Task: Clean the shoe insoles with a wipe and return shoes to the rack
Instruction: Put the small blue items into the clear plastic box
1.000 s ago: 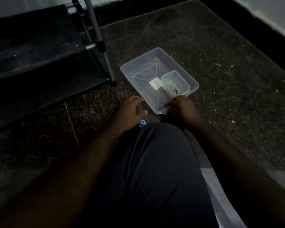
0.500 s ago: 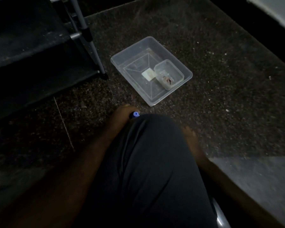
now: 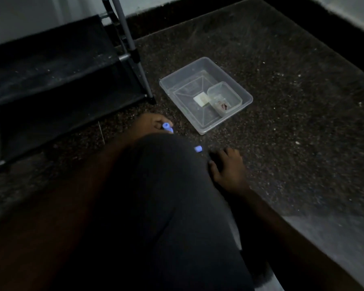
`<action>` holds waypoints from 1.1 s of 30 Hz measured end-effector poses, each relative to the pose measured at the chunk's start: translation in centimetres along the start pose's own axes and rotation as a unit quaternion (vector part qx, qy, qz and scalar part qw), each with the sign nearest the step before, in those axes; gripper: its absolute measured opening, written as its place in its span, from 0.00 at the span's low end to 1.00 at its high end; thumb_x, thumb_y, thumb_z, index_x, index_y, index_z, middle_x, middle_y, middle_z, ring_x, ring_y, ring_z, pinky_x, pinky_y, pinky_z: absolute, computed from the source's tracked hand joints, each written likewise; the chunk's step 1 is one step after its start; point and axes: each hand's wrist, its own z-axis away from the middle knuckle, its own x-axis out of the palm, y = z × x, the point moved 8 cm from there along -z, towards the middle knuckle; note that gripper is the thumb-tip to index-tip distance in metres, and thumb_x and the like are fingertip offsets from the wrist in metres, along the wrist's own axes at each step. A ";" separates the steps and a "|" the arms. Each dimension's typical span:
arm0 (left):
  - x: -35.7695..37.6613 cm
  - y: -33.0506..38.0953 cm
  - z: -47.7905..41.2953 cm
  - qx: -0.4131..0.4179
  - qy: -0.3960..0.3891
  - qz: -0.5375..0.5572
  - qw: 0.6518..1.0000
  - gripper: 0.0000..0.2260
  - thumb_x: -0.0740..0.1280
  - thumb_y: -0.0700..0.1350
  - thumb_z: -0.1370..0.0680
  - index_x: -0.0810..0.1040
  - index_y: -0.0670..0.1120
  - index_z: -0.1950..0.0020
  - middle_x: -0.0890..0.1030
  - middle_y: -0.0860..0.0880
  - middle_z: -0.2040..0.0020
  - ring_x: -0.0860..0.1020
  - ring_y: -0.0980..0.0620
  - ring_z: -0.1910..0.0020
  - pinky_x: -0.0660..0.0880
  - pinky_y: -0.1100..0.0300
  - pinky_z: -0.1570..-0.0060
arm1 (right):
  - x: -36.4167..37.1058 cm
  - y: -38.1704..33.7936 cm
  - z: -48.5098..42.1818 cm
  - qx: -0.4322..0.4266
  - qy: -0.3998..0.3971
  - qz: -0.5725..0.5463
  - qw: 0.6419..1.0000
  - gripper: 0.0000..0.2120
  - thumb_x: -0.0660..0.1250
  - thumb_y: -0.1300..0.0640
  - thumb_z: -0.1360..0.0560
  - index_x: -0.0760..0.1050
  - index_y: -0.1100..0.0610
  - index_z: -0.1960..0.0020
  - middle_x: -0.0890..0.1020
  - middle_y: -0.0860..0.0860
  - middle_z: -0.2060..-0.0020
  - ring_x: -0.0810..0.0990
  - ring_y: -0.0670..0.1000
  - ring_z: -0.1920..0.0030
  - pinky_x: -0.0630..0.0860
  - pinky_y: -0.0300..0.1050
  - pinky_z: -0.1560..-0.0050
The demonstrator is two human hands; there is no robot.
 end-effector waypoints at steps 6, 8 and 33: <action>-4.6 0.5 -1.4 -0.038 0.021 -0.070 0.997 0.08 0.73 0.32 0.29 0.80 0.42 0.53 0.80 0.40 0.63 0.76 0.62 0.77 0.73 0.69 0.75 | 0.3 0.4 -0.3 0.012 0.000 -0.026 1.000 0.21 0.61 0.47 0.30 0.77 0.56 0.42 0.77 0.54 0.52 0.73 0.56 0.50 0.71 0.50 0.49; -3.3 0.8 -2.2 -0.039 -0.006 -0.096 0.995 0.08 0.73 0.33 0.28 0.81 0.43 0.53 0.80 0.45 0.66 0.75 0.62 0.76 0.73 0.68 0.73 | 0.7 0.2 -0.5 0.013 -0.013 -0.004 1.000 0.23 0.62 0.44 0.29 0.76 0.55 0.39 0.77 0.53 0.50 0.73 0.55 0.48 0.70 0.50 0.47; 1.4 1.8 -6.8 0.135 0.091 -0.031 0.986 0.05 0.73 0.36 0.28 0.80 0.35 0.57 0.83 0.40 0.59 0.78 0.52 0.60 0.74 0.60 0.56 | 3.2 -4.7 -5.3 0.056 -0.016 -0.024 0.998 0.14 0.60 0.46 0.20 0.68 0.42 0.35 0.68 0.36 0.45 0.74 0.47 0.44 0.65 0.37 0.59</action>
